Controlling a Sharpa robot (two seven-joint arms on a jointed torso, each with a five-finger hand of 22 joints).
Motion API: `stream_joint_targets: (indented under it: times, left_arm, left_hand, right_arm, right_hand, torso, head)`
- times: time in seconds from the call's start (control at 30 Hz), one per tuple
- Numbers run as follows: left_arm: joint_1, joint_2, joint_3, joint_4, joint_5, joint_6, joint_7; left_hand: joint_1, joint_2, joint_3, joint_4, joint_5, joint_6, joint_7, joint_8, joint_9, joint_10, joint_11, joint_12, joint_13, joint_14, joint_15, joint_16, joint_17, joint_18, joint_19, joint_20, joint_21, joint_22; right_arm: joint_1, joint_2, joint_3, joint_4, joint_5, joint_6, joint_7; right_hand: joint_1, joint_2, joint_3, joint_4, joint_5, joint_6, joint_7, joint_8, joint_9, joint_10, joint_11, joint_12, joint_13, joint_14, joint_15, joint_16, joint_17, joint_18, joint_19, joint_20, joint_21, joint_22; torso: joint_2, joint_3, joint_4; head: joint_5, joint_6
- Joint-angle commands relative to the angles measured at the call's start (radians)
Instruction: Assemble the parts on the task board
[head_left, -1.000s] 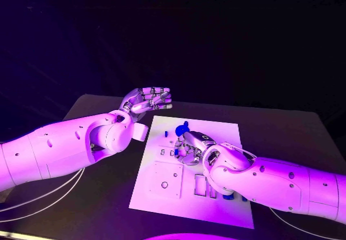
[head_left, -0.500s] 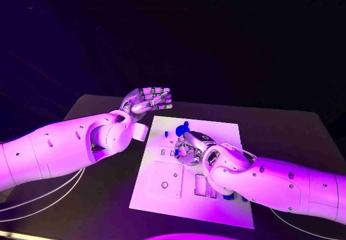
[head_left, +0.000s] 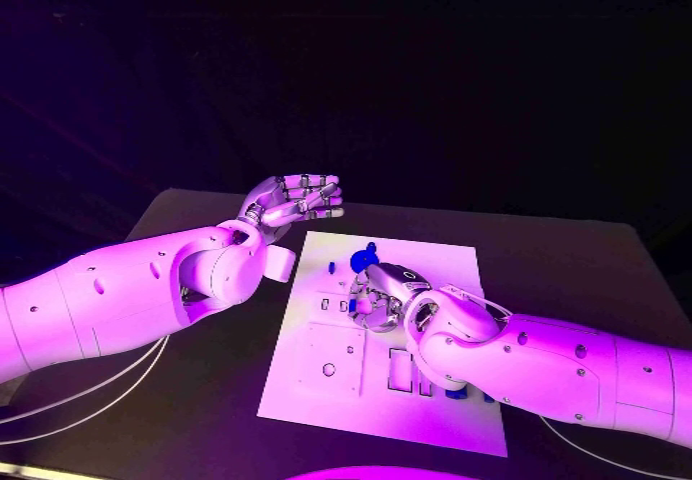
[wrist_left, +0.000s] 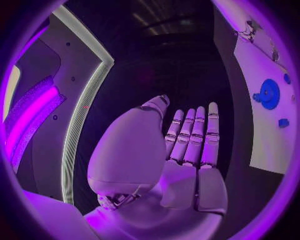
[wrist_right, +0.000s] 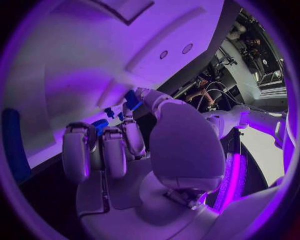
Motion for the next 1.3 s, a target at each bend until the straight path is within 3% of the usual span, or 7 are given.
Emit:
stream_joint_targets:
  times: [0.03, 0.4, 0.77, 1.0, 1.07, 1.23, 1.3]
  left_arm:
    - [0.001, 0.001, 0.001, 0.001, 0.003, 0.018, 0.005]
    - [0.001, 0.001, 0.001, 0.000, 0.003, 0.020, 0.002]
    - [0.001, 0.001, 0.001, -0.002, 0.003, 0.021, 0.001]
    - [0.000, 0.003, 0.001, -0.018, -0.044, 0.007, -0.025]
    - [0.000, 0.004, 0.001, -0.029, -0.088, 0.004, -0.043]
    - [0.001, 0.008, 0.001, -0.060, -0.189, 0.000, -0.061]
    - [0.001, 0.008, 0.001, -0.072, -0.248, 0.001, -0.072]
  left_hand:
    - [0.001, -0.007, 0.006, 0.001, -0.006, -0.006, 0.059, 0.006, 0.001, -0.001, -0.001, -0.003, 0.000, -0.002, -0.001, -0.002, 0.001, 0.002, -0.005, 0.001, -0.004, 0.001]
    - [0.001, -0.009, 0.009, 0.001, -0.006, -0.007, 0.059, 0.007, 0.001, -0.001, -0.001, -0.004, 0.000, -0.002, -0.001, -0.003, 0.002, 0.002, -0.005, 0.001, -0.005, 0.001]
    - [0.000, -0.009, 0.010, 0.001, -0.006, -0.007, 0.059, 0.007, 0.001, -0.001, 0.000, -0.004, 0.000, -0.003, -0.001, -0.003, 0.002, 0.002, -0.005, 0.001, -0.005, 0.001]
    - [-0.003, -0.010, 0.011, 0.002, -0.007, -0.009, 0.061, 0.007, 0.001, -0.004, 0.000, -0.005, -0.001, 0.003, -0.002, 0.000, 0.004, 0.003, -0.001, 0.000, -0.003, 0.001]
    - [-0.009, -0.010, 0.016, 0.004, -0.008, -0.006, 0.064, 0.009, 0.001, 0.010, -0.003, 0.003, 0.003, 0.044, -0.012, 0.029, 0.017, 0.007, 0.029, -0.006, 0.014, 0.008]
    - [-0.039, -0.025, 0.032, 0.014, -0.009, 0.032, 0.039, 0.038, 0.012, 0.129, -0.045, 0.084, 0.026, 0.211, -0.072, 0.193, 0.114, 0.006, 0.175, -0.067, 0.112, 0.048]
    - [-0.054, -0.033, 0.033, 0.016, -0.006, 0.040, 0.036, 0.050, 0.017, 0.138, -0.048, 0.098, 0.030, 0.212, -0.079, 0.237, 0.148, 0.005, 0.188, -0.077, 0.133, 0.058]
  right_arm:
    - [-0.002, 0.001, -0.001, 0.000, -0.012, 0.012, 0.000]
    - [-0.002, 0.002, -0.001, -0.002, 0.001, -0.005, 0.014]
    - [-0.002, -0.004, -0.001, 0.008, 0.004, -0.035, 0.023]
    - [0.008, -0.062, 0.003, 0.073, 0.028, -0.096, 0.079]
    - [0.017, -0.095, 0.007, 0.105, 0.060, -0.118, 0.126]
    - [0.054, -0.181, 0.017, 0.170, 0.197, -0.128, 0.280]
    - [0.076, -0.220, 0.018, 0.189, 0.257, -0.114, 0.333]
  right_hand:
    - [-0.004, -0.006, -0.009, 0.001, 0.001, -0.010, -0.001, -0.006, -0.001, -0.011, 0.000, -0.009, -0.003, 0.083, -0.001, -0.001, 0.161, -0.009, -0.001, -0.003, -0.006, 0.136]
    - [-0.029, -0.027, -0.100, 0.044, 0.002, -0.082, 0.017, -0.023, -0.016, -0.118, 0.018, -0.115, -0.135, 0.076, 0.014, -0.014, 0.134, 0.001, -0.027, 0.011, -0.048, 0.108]
    - [0.003, -0.002, -0.219, 0.102, 0.005, -0.097, 0.018, -0.011, -0.022, -0.125, 0.019, -0.117, -0.144, 0.075, 0.016, -0.016, 0.134, 0.002, -0.026, 0.013, -0.056, 0.106]
    - [0.062, 0.018, -0.311, 0.154, 0.008, -0.125, 0.024, -0.011, -0.033, -0.121, 0.024, -0.108, -0.139, 0.077, 0.019, -0.016, 0.137, 0.001, -0.023, 0.016, -0.059, 0.109]
    - [0.070, 0.022, -0.320, 0.155, 0.008, -0.129, 0.026, -0.012, -0.034, -0.121, 0.025, -0.106, -0.138, 0.076, 0.021, -0.017, 0.135, 0.003, -0.026, 0.017, -0.064, 0.106]
    - [0.100, 0.037, -0.337, 0.156, 0.009, -0.144, 0.031, -0.011, -0.037, -0.115, 0.030, -0.094, -0.126, 0.074, 0.024, -0.020, 0.129, 0.007, -0.036, 0.020, -0.081, 0.095]
    - [0.107, 0.068, -0.326, 0.158, 0.009, -0.151, 0.034, -0.004, -0.036, -0.153, 0.032, -0.121, -0.162, 0.068, 0.027, -0.031, 0.107, 0.019, -0.069, 0.022, -0.132, 0.059]
  torso:
    - [0.000, -0.0003, 0.0001]
    - [0.000, 0.0000, -0.0001]
    - [-0.001, 0.0008, -0.0014]
    - [-0.005, 0.0012, -0.0038]
    - [-0.008, 0.0006, -0.0044]
    - [-0.015, 0.0032, -0.0090]
    - [-0.017, 0.0046, -0.0097]
  head:
    - [0.000, 0.001]
    - [-0.001, 0.003]
    - [-0.003, 0.007]
    - [-0.005, 0.011]
    - [-0.006, 0.010]
    - [-0.004, 0.008]
    - [-0.005, 0.006]
